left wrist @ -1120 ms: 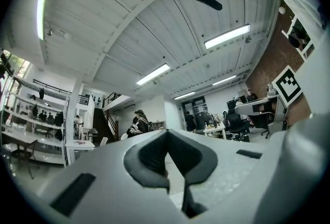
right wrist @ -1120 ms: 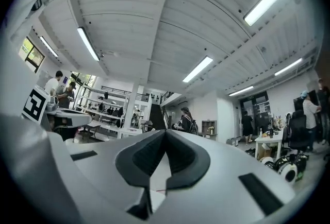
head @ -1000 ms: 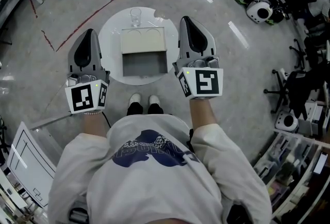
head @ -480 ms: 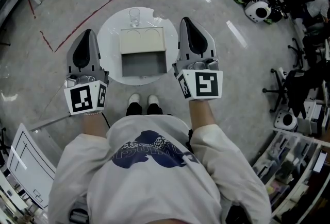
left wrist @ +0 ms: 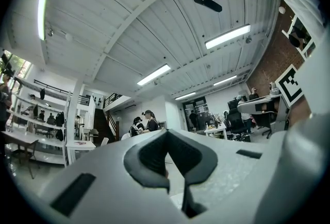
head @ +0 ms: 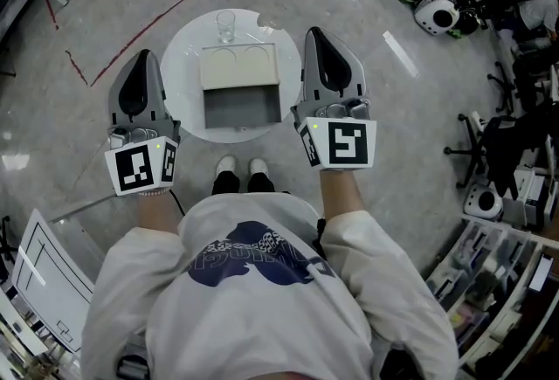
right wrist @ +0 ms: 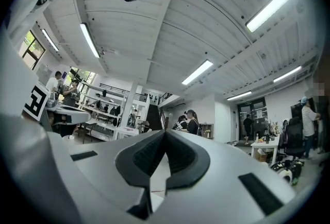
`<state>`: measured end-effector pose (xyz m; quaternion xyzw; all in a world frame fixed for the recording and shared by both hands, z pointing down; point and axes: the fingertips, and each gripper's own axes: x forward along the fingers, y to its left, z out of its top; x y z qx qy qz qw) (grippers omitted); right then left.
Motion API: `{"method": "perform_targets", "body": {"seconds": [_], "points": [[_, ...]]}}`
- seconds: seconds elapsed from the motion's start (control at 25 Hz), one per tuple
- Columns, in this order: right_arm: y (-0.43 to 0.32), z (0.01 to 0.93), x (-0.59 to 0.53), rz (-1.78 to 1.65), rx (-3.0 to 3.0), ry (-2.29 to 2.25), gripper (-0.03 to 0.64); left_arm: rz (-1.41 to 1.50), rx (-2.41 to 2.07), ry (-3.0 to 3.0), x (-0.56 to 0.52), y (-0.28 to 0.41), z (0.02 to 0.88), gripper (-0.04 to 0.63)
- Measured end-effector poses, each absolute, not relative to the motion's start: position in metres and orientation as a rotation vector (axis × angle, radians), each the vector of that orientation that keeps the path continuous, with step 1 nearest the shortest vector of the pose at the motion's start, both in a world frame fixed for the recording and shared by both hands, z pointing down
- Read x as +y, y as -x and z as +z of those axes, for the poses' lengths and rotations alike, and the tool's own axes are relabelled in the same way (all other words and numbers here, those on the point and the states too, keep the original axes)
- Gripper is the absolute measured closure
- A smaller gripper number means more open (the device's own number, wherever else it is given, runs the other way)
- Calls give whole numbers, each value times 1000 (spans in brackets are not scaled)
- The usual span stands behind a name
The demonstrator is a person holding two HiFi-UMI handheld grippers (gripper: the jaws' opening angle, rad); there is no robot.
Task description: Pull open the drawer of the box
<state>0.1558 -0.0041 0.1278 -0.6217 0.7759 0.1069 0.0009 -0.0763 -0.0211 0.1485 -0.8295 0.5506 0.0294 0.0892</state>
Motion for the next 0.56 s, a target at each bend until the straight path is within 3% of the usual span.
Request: {"method": "perform_targets", "body": {"seconds": [0.56], "points": [[-167,123,-4,354,2443,1952,620,76,1657,2454,-23,75,145,588]]}}
